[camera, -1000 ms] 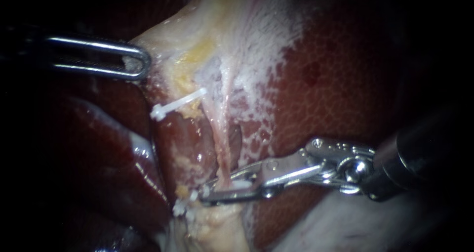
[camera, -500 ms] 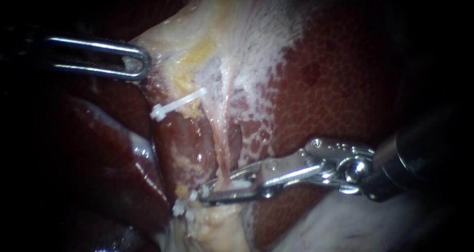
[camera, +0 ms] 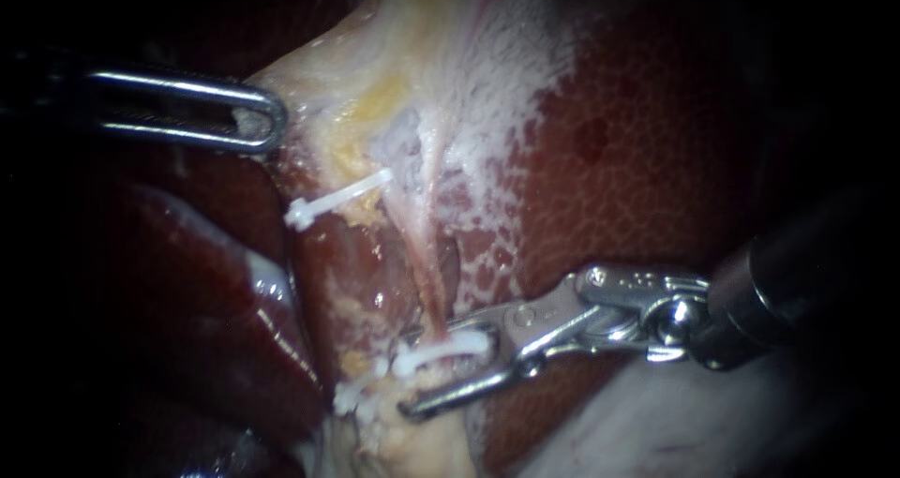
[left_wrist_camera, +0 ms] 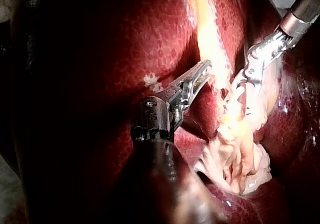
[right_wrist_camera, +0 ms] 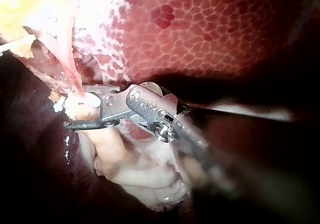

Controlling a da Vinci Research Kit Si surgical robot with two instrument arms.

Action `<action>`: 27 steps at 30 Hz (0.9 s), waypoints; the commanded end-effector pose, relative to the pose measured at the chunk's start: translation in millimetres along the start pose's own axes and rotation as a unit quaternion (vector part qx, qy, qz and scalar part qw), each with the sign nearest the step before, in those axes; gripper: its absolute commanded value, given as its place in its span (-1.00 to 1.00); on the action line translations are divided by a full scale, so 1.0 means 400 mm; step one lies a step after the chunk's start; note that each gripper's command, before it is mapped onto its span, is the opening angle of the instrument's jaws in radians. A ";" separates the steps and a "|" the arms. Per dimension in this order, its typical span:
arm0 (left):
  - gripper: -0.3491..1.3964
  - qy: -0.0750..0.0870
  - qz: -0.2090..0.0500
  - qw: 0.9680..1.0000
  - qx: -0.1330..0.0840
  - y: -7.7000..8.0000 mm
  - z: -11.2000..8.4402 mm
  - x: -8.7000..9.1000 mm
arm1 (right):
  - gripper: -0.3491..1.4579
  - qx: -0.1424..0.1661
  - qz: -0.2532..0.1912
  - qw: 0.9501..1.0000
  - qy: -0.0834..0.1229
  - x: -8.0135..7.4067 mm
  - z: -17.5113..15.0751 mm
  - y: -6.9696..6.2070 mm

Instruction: Going back first clip right tube

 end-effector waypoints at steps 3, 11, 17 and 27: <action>-1.00 0.000 0.000 1.000 0.000 -0.0003 -0.0001 -0.0001 | -0.02 -0.002 -0.025 1.000 -0.002 0.0001 0.0003 0.0005; -1.00 0.000 0.000 1.000 -0.001 -0.0004 -0.0001 -0.0001 | 0.04 -0.018 -0.045 0.999 0.000 0.0000 0.0000 0.0018; -1.00 0.000 0.000 1.000 -0.001 -0.0004 -0.0001 -0.0001 | 0.04 -0.029 -0.045 0.999 0.003 -0.0001 -0.0017 0.0012; -1.00 0.000 0.001 1.000 0.000 0.0001 0.0001 0.0003 | 0.04 -0.059 -0.038 0.997 0.011 0.0006 -0.0098 -0.0002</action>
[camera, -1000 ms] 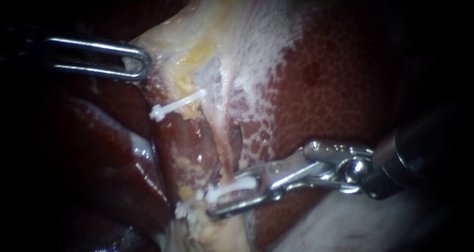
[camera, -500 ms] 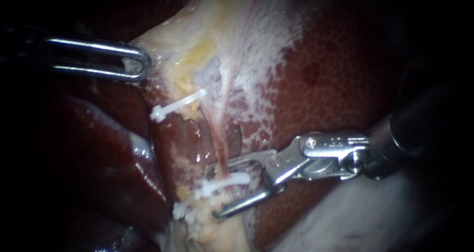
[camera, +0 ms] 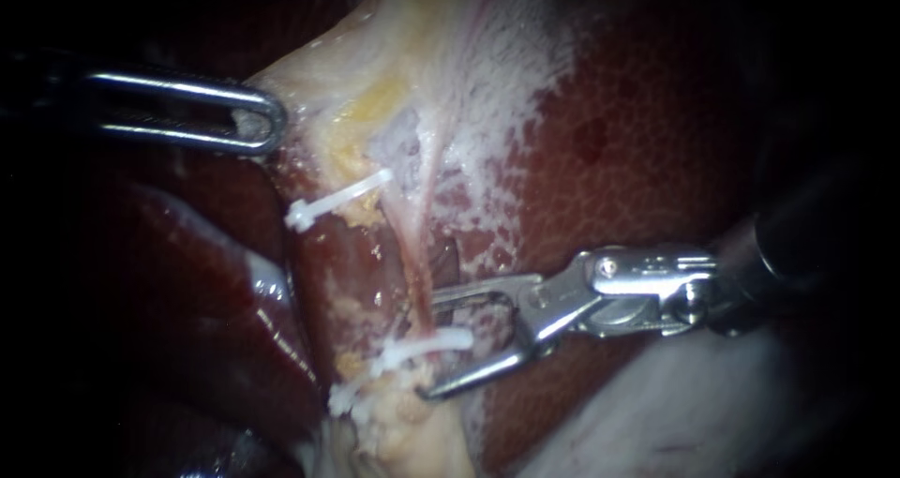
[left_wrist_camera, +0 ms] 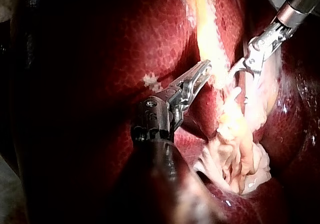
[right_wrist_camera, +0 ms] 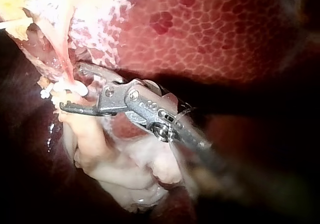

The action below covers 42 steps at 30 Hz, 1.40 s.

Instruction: Going back first clip right tube

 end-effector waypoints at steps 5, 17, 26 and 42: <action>-1.00 0.000 0.001 1.000 0.000 0.0002 0.0004 0.0005 | 0.04 -0.010 0.001 1.000 0.003 0.0012 -0.0063 -0.0009; -1.00 0.000 0.001 1.000 0.000 0.0005 0.0006 0.0007 | 0.04 -0.040 -0.007 0.999 0.008 0.0058 -0.0217 -0.0016; -1.00 0.000 0.002 1.000 0.000 0.0018 0.0012 0.0013 | 0.04 -0.039 -0.014 0.999 0.008 0.0089 -0.0261 -0.0020; -1.00 0.009 0.009 1.000 0.001 0.0113 0.0129 0.0113 | 0.04 -0.038 -0.014 0.999 0.008 0.0086 -0.0275 -0.0031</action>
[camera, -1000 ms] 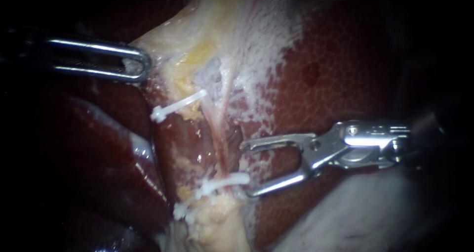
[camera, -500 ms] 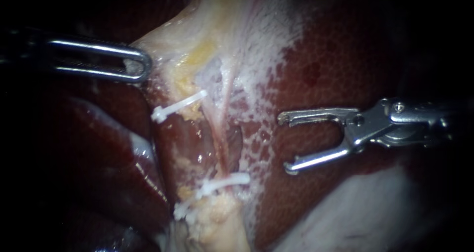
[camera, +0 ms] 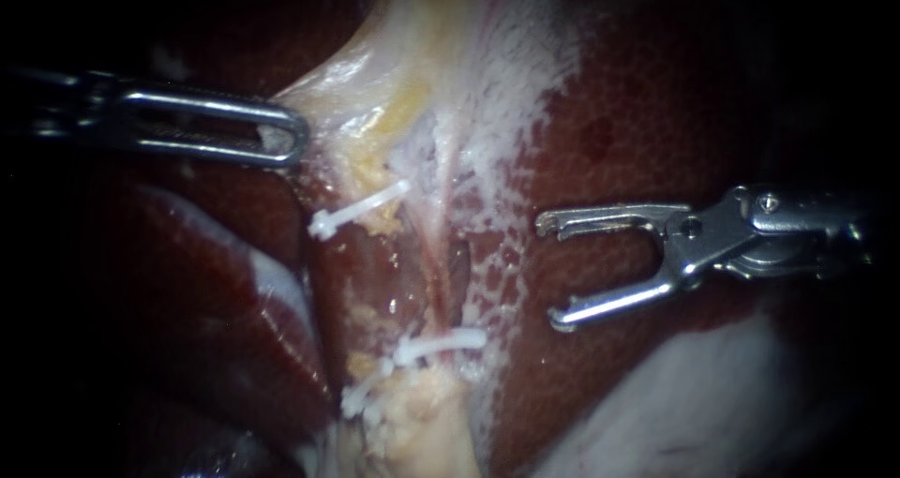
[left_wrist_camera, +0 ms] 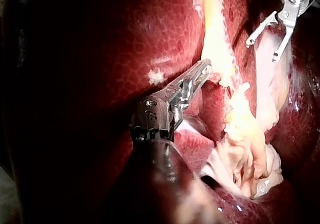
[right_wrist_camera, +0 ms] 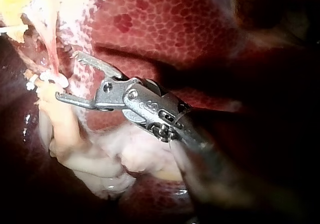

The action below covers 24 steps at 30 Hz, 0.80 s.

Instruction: Going back first clip right tube

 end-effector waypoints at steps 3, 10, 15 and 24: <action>-1.00 0.006 -0.003 1.000 0.005 -0.0001 0.0025 0.0013 | 0.04 0.001 0.000 1.000 0.000 0.0000 -0.0006 -0.0001; -1.00 0.022 -0.004 1.000 0.012 -0.0008 0.0076 0.0047 | 0.04 0.002 0.001 1.000 0.000 0.0008 -0.0020 -0.0001; -1.00 0.027 -0.004 1.000 0.015 -0.0011 0.0095 0.0059 | 0.05 0.002 0.002 1.000 0.000 0.0012 -0.0021 -0.0003; -1.00 0.027 -0.004 0.999 0.017 -0.0012 0.0098 0.0059 | 0.05 0.001 0.002 1.000 0.000 0.0012 -0.0021 -0.0003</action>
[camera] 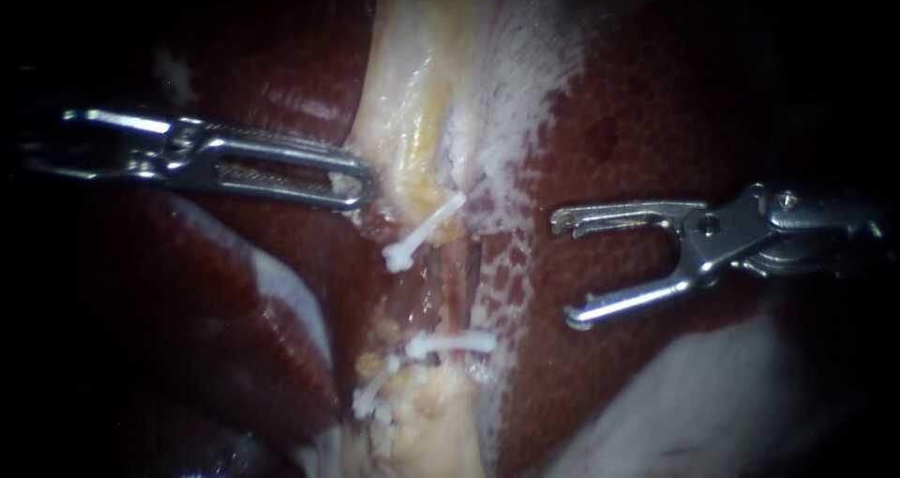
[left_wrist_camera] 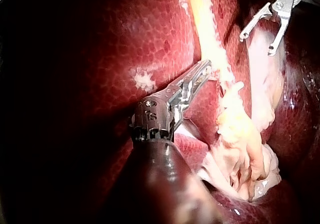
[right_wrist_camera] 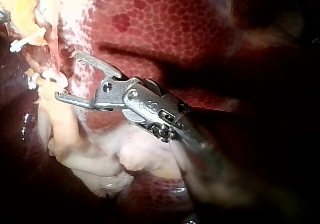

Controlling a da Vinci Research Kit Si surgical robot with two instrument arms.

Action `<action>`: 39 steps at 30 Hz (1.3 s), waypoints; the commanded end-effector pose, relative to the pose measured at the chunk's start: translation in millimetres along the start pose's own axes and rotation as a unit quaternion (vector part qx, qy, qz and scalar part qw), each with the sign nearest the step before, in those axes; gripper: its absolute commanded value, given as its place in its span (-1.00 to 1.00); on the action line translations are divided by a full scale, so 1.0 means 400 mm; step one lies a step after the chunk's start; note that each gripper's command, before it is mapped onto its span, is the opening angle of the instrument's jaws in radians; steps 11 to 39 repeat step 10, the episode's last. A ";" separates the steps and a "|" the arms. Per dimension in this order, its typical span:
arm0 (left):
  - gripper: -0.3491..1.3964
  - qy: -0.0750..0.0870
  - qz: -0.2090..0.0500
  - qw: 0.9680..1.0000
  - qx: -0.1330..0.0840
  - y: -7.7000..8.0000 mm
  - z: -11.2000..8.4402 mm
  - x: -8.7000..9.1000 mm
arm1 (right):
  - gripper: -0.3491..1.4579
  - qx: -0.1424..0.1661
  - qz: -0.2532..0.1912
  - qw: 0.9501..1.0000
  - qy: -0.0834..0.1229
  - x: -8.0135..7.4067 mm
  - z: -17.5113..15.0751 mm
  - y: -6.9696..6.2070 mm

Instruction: Going back first clip right tube

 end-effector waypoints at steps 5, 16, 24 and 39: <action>-1.00 0.000 0.000 1.000 0.000 0.0000 0.0001 0.0000 | 0.05 0.000 0.000 1.000 0.000 0.0000 0.0001 -0.0001; -1.00 0.000 0.000 1.000 0.000 0.0000 0.0001 -0.0001 | 0.05 0.000 0.000 1.000 0.000 0.0000 0.0001 -0.0002; -1.00 0.000 0.000 1.000 0.000 0.0000 0.0001 -0.0001 | 0.05 0.000 0.000 1.000 0.000 0.0000 0.0001 -0.0002; -1.00 0.000 0.000 1.000 0.000 0.0000 0.0001 -0.0001 | 0.05 0.000 0.000 1.000 0.000 0.0000 0.0001 -0.0002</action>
